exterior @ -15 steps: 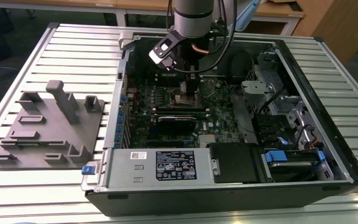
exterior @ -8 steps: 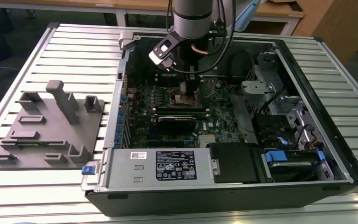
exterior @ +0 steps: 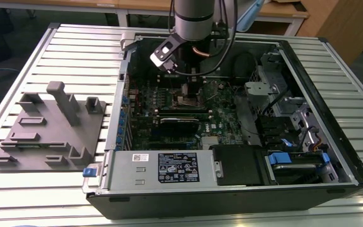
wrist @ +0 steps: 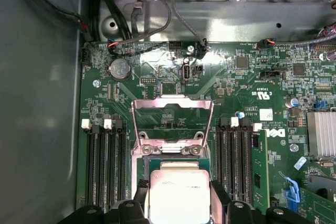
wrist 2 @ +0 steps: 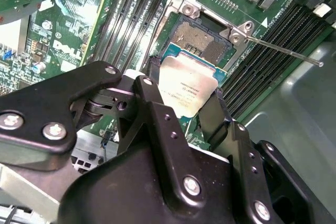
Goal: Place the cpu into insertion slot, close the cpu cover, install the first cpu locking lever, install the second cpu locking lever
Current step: 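Place the cpu into insertion slot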
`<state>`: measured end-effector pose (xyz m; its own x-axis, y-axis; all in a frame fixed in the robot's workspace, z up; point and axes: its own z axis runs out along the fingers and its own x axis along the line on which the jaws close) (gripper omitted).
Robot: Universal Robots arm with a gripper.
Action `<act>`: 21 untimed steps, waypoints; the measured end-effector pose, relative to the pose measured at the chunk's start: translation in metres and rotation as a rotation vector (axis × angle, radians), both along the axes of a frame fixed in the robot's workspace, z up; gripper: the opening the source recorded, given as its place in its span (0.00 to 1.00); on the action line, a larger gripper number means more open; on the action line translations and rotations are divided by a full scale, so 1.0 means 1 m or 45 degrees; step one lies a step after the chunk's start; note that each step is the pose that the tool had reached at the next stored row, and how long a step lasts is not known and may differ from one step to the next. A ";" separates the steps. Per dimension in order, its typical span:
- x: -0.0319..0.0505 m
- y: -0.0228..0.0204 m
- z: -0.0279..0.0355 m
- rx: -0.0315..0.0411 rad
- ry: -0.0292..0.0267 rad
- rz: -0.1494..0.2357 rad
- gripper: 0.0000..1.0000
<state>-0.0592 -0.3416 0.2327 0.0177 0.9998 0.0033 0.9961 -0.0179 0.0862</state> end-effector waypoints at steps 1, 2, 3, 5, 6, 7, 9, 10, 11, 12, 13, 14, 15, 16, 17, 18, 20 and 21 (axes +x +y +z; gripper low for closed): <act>-0.0001 0.0000 -0.0004 -0.0001 0.0001 0.000 0.54; -0.0001 0.0001 -0.0012 0.0000 0.0001 0.000 0.54; -0.0002 0.0001 -0.0022 0.0000 0.0001 0.000 0.54; -0.0002 0.0001 -0.0036 0.0000 0.0001 0.000 0.54; -0.0002 0.0001 -0.0037 -0.0002 0.0002 0.000 0.54; -0.0002 0.0001 -0.0037 -0.0003 0.0003 0.000 0.54; -0.0002 0.0001 -0.0047 0.0001 -0.0001 0.000 0.54; -0.0002 0.0001 -0.0055 0.0001 0.0000 0.000 0.54; -0.0002 0.0001 -0.0063 -0.0001 0.0001 0.000 0.54; -0.0002 0.0001 -0.0073 -0.0001 0.0001 0.000 0.54; -0.0002 0.0001 -0.0082 0.0000 0.0001 0.000 0.54; -0.0002 0.0001 -0.0091 -0.0002 0.0001 0.000 0.54; -0.0002 0.0001 -0.0100 -0.0001 0.0001 0.000 0.54; -0.0003 0.0001 -0.0109 -0.0001 0.0001 0.000 0.54; -0.0003 0.0001 -0.0118 -0.0002 0.0001 0.000 0.54; -0.0003 0.0001 -0.0126 0.0000 0.0001 0.000 0.54; -0.0004 0.0001 -0.0127 -0.0003 0.0002 0.000 0.54; -0.0004 0.0001 -0.0127 -0.0004 0.0003 0.000 0.54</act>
